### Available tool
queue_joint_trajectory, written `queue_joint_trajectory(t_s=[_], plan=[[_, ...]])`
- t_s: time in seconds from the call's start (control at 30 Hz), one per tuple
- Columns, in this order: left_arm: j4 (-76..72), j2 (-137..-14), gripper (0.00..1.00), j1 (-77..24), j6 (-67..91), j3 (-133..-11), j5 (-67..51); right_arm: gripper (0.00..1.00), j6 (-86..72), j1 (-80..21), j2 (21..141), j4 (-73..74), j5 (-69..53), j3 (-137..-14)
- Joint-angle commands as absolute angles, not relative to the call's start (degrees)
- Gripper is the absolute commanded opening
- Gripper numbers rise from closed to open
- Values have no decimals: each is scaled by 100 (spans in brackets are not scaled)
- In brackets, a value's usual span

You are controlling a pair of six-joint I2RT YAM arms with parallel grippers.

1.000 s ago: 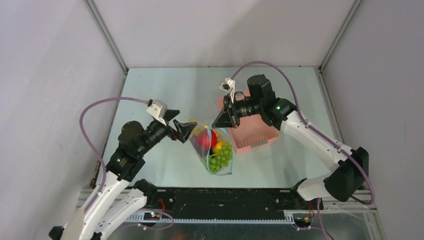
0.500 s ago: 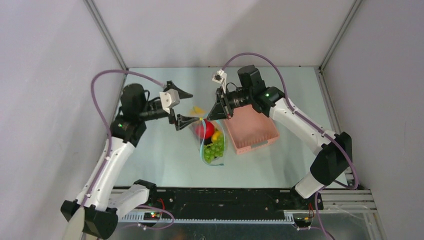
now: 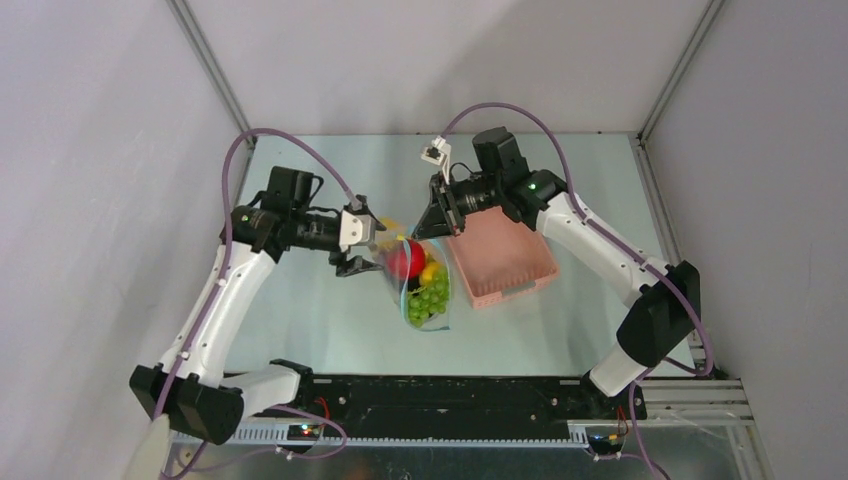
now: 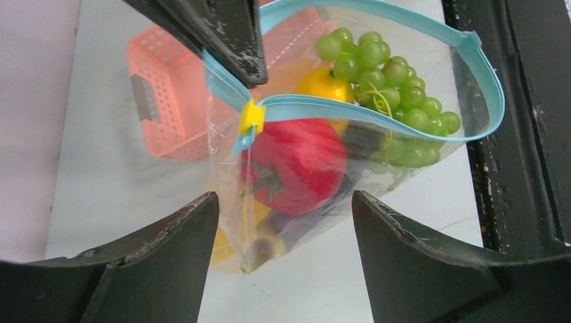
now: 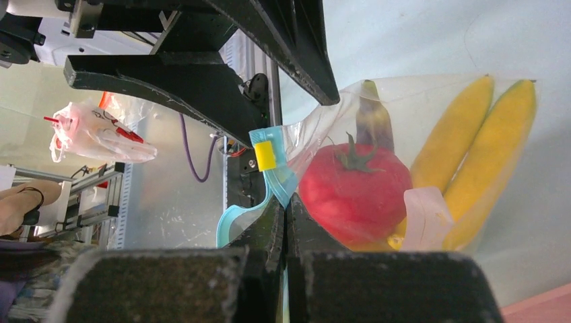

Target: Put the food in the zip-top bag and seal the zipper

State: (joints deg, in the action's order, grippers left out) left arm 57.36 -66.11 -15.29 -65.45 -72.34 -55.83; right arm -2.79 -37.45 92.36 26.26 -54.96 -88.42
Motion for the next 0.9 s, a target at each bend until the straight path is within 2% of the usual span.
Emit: queue_joint_trajectory(t_s=[0.0, 0.3, 0.37, 0.5, 0.67, 0.87], plan=[[6405, -6666, 77, -1499, -7435, -7336, -6090, 0, -191, -3817, 9251, 2537, -5704, -9222], [6401, -7113, 77, -1494, -7653, -7429, -6591, 0, -80, -3901, 9405, 2607, -5818, -9312], [6472, -7244, 74, -1494, -7692, -7541, -6598, 0, -67, -3904, 9389, 2610, -5830, -9316], [6994, -7515, 62, -1495, -8213, -7793, -6673, 0, -62, -3903, 9414, 2598, -5889, -9316], [8304, -7799, 45, -1495, -9661, -8115, -6840, 0, -47, -3903, 9496, 2630, -5865, -9308], [9047, -8085, 35, -1495, -10366, -8420, -6861, 0, -51, -3897, 9498, 2608, -5827, -9308]])
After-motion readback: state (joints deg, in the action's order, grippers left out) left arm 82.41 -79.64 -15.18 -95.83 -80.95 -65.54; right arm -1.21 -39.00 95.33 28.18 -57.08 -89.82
